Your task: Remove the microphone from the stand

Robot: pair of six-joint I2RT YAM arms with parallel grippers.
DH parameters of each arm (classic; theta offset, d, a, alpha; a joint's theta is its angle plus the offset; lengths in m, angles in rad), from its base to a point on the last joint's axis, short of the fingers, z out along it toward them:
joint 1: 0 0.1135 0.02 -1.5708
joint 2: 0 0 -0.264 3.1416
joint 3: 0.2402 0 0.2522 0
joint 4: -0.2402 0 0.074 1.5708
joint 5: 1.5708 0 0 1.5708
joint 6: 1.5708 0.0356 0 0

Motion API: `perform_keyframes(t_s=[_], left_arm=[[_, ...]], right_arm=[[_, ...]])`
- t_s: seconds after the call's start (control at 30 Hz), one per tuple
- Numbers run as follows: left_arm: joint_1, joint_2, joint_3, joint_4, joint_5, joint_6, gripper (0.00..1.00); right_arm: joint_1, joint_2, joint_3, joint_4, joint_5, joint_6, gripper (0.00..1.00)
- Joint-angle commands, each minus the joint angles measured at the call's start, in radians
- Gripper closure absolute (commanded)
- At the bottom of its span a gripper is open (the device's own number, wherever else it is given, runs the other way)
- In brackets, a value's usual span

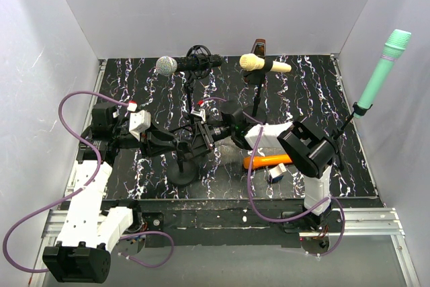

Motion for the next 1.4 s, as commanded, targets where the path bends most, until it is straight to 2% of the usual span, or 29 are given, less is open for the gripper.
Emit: perform_keyframes(t_s=[0.0,0.17,0.27,0.43,0.53,0.6,0.63,0.77,0.83,0.87,0.93,1.0,1.03,1.07,1.1,1.2,1.27,1.3,1.37], left_arm=[[0.001,-0.011,-0.008,-0.028,0.043,-0.028,1.0],[0.004,-0.013,-0.008,-0.028,0.043,-0.028,1.0],[0.004,-0.014,-0.007,-0.028,0.043,-0.028,1.0],[0.004,-0.011,-0.01,-0.021,0.031,-0.026,1.0],[0.005,-0.019,-0.018,-0.009,0.025,-0.031,1.0],[0.005,-0.028,-0.025,0.0,0.025,-0.04,1.0],[0.005,-0.031,-0.028,0.005,0.025,-0.043,1.0],[0.007,-0.039,-0.053,0.02,0.031,-0.068,1.0],[0.005,-0.039,-0.062,0.025,0.031,-0.072,1.0],[0.005,-0.039,-0.064,0.023,0.03,-0.074,1.0],[0.002,-0.033,-0.064,0.025,0.025,-0.075,1.0],[0.004,-0.031,-0.061,0.026,0.025,-0.077,1.0],[0.001,-0.033,-0.062,0.028,0.025,-0.077,1.0],[0.001,-0.034,-0.064,0.031,0.023,-0.075,1.0],[0.001,-0.037,-0.064,0.034,0.019,-0.077,1.0],[-0.001,-0.043,-0.07,0.043,0.005,-0.083,1.0],[0.001,-0.056,-0.074,0.051,-0.001,-0.089,1.0],[0.001,-0.06,-0.079,0.054,-0.003,-0.094,1.0],[-0.001,-0.073,-0.082,0.061,-0.003,-0.101,1.0]], right_arm=[[0.016,0.005,0.033,0.096,-0.029,0.023,0.67],[0.021,-0.034,0.005,0.098,-0.009,-0.06,0.79],[0.03,-0.1,-0.026,0.021,0.037,-0.214,0.85],[0.054,-0.279,-0.096,-0.218,0.207,-0.631,0.94],[0.094,-0.387,-0.138,-0.339,0.391,-0.902,0.97],[0.137,-0.444,-0.168,-0.359,0.485,-1.064,0.98],[0.163,-0.471,-0.185,-0.364,0.581,-1.195,0.98],[0.275,-0.496,-0.22,-0.346,0.805,-1.545,0.99],[0.33,-0.473,-0.282,-0.248,0.923,-1.755,0.99],[0.358,-0.449,-0.344,-0.124,0.969,-1.896,0.99],[0.407,-0.362,-0.488,0.234,1.023,-2.194,0.99],[0.419,-0.178,-0.579,0.759,1.011,-2.453,0.99],[0.424,-0.069,-0.569,0.877,1.031,-2.605,0.99],[0.433,-0.015,-0.528,0.874,1.071,-2.747,0.99],[0.435,0.014,-0.506,0.872,1.109,-2.813,0.99],[0.452,-0.037,-0.556,0.869,1.047,-2.767,0.98],[0.471,-0.038,-0.579,0.869,1.052,-2.795,0.94],[0.478,-0.033,-0.59,0.869,1.057,-2.818,0.9],[0.485,-0.025,-0.619,0.869,1.062,-2.865,0.74]])
